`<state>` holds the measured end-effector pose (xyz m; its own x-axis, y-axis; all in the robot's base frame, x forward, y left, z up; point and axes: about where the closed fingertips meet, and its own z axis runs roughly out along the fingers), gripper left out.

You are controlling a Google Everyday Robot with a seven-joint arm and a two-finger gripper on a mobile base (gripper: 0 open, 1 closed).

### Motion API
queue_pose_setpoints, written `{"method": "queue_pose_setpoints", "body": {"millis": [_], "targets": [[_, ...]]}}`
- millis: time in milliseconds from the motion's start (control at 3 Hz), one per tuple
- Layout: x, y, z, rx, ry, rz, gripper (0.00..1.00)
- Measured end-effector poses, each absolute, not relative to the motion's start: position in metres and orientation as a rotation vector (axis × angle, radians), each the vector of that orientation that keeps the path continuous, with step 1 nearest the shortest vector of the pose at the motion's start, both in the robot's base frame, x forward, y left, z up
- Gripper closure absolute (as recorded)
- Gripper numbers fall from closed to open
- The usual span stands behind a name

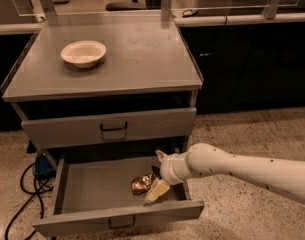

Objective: Pick orange can from middle drawer and place on counter

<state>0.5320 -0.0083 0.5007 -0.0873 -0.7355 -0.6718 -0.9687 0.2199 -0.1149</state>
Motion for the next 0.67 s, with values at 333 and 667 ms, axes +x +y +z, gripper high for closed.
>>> {"method": "queue_pose_setpoints", "body": {"millis": [333, 667], "targets": [[0.553, -0.018, 0.505, -1.594, 1.92, 0.269, 0.0], [0.577, -0.003, 0.501, -1.538, 1.938, 0.211, 0.0]]}}
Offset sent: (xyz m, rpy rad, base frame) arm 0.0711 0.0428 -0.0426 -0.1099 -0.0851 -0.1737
